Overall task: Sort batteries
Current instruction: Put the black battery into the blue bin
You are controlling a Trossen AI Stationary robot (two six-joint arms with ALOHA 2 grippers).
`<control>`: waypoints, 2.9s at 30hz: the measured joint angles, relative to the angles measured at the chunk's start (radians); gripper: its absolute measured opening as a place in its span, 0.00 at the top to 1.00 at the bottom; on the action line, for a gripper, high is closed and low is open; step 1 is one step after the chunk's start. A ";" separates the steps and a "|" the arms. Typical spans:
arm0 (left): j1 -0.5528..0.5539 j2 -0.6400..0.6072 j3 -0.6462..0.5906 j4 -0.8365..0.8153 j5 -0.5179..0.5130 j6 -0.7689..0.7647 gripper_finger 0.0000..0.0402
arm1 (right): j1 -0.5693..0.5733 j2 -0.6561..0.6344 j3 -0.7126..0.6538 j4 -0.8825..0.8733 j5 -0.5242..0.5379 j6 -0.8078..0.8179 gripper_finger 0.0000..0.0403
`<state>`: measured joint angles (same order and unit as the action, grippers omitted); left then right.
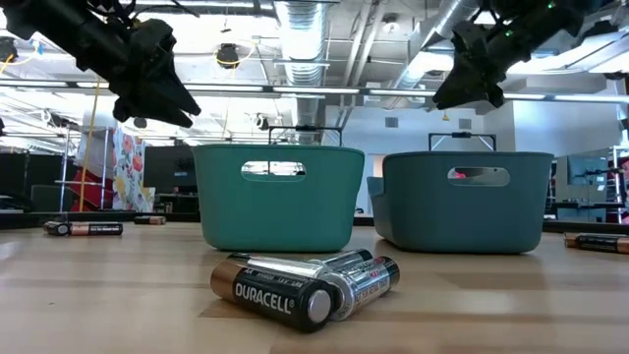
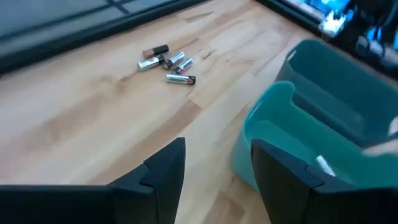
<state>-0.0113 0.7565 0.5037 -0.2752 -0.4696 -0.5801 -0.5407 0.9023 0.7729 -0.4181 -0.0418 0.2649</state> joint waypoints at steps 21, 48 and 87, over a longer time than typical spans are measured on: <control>0.663 0.307 0.412 -0.546 0.392 0.377 0.55 | 0.004 0.000 -0.010 -0.007 -0.001 0.014 0.71; 0.961 0.812 0.438 -0.552 0.345 0.855 0.55 | 0.011 0.000 -0.010 -0.006 -0.001 0.087 0.71; 0.998 0.869 0.449 -0.513 0.364 0.959 0.59 | 0.018 0.001 -0.009 0.009 -0.001 0.128 0.71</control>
<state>0.9867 1.6257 0.9527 -0.7887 -0.1052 0.3786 -0.5226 0.9031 0.7635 -0.4090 -0.0429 0.3930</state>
